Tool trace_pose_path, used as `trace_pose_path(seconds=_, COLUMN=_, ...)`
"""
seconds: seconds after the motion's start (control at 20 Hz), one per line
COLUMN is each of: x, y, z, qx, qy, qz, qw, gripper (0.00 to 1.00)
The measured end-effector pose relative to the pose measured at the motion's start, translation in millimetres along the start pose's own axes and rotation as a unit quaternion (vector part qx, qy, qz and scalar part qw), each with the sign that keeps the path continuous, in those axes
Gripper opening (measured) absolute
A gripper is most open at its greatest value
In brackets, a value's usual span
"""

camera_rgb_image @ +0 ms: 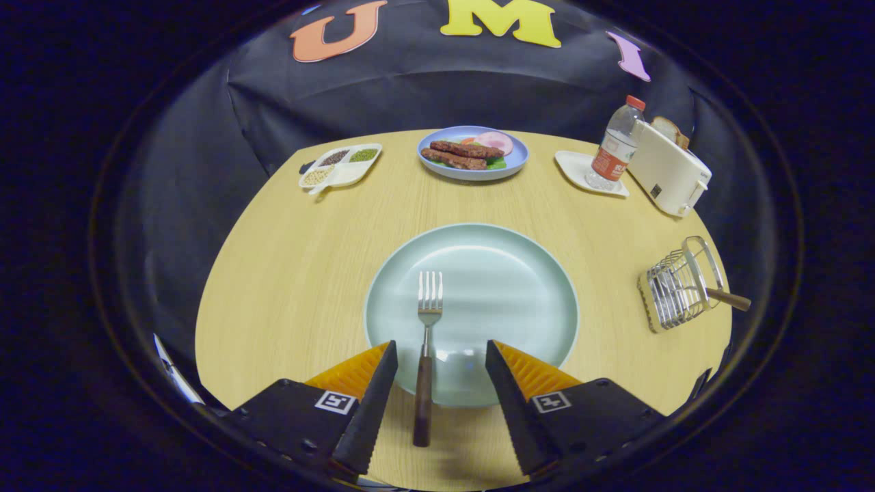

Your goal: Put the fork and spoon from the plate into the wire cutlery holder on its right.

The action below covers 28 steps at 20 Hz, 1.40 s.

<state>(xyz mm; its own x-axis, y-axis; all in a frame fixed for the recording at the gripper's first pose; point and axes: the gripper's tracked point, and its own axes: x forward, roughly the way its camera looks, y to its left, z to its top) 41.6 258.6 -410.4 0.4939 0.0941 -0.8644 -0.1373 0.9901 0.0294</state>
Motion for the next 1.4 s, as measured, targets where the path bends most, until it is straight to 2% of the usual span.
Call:
trace_pose_path(seconds=0.15, x=11.6, y=5.9, z=-12.0, qx=-0.005, qy=0.018, qz=-0.009, qw=1.000, gripper=0.69)
trace_pose_path(seconds=0.3, x=17.2, y=6.8, z=-19.8, qx=-0.001, qy=0.033, qz=-0.020, qw=0.999, gripper=0.36)
trace_pose_path(seconds=0.35, x=18.2, y=6.7, z=-19.6, qx=0.000, qy=0.039, qz=-0.020, qw=0.999, gripper=0.33)
trace_pose_path(seconds=0.4, x=19.3, y=6.2, z=-20.5, qx=-0.002, qy=0.043, qz=-0.020, qw=0.999, gripper=0.16)
trace_pose_path(seconds=0.45, x=22.4, y=6.5, z=-19.8, qx=-0.004, qy=0.044, qz=-0.015, qw=0.999, gripper=0.10)
trace_pose_path(seconds=0.55, x=21.5, y=7.2, z=-18.2, qx=-0.007, qy=0.043, qz=-0.006, qw=0.999, gripper=0.10)
trace_pose_path(seconds=0.6, x=20.8, y=6.6, z=-16.2, qx=-0.005, qy=0.044, qz=0.000, qw=0.999, gripper=0.05)
trace_pose_path(seconds=0.7, x=15.6, y=4.7, z=-15.3, qx=-0.001, qy=0.046, qz=0.011, qw=0.999, gripper=0.01)
trace_pose_path(seconds=1.1, x=-36.4, y=-24.0, z=17.2, qx=-0.033, qy=-0.016, qz=0.031, qw=0.999, gripper=0.01)
trace_pose_path(seconds=1.4, x=-89.7, y=-84.1, z=39.6, qx=-0.043, qy=-0.055, qz=0.025, qw=0.997, gripper=0.01)
